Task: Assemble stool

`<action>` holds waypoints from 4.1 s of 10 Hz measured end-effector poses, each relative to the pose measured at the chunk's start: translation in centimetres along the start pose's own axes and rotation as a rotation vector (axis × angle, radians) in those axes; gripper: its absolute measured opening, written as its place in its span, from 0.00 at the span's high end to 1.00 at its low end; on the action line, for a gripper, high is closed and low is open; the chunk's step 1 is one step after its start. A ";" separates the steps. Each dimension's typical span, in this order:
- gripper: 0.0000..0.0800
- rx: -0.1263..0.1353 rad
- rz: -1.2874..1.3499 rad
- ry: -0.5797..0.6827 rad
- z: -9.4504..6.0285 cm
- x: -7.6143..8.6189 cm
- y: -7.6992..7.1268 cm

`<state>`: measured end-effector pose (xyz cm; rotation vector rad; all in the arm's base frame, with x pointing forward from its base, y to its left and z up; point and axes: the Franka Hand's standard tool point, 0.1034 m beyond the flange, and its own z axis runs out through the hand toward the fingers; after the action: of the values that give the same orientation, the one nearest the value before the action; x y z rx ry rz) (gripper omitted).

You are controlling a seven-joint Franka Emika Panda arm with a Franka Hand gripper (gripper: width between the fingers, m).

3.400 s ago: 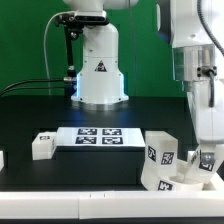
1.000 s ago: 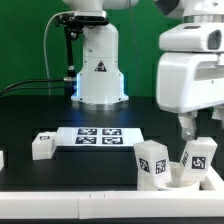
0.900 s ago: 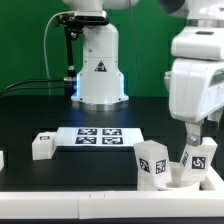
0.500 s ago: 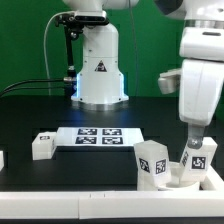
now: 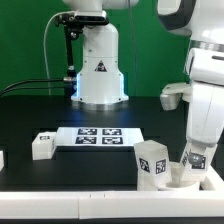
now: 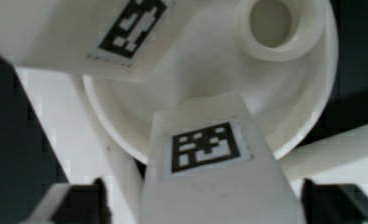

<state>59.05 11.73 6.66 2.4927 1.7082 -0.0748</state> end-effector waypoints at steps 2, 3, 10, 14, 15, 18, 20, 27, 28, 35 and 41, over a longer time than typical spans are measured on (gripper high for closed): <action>0.50 0.001 0.089 0.000 0.0 0.0 0.0; 0.58 0.001 0.166 0.000 0.0 0.0 0.0; 0.58 0.103 0.971 -0.005 0.4 -0.7 1.8; 0.58 0.100 1.235 -0.022 0.4 -1.4 2.2; 0.58 0.112 1.436 -0.030 0.5 -2.1 2.5; 0.58 0.118 1.770 -0.042 0.4 -3.0 3.2; 0.58 0.114 1.835 -0.047 0.4 -3.3 3.3; 0.58 0.051 2.543 -0.109 0.9 -5.5 3.2; 0.58 0.033 2.612 -0.118 0.9 -5.8 3.0; 0.22 0.060 2.595 -0.098 -0.8 -8.3 2.7; 0.19 0.098 2.551 -0.076 -1.7 -10.3 3.1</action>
Offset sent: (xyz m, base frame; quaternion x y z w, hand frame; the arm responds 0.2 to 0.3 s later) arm 0.0000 0.0000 0.0000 0.0000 0.0000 0.1938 0.9810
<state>58.20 1.34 9.67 2.4071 -1.9340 0.0166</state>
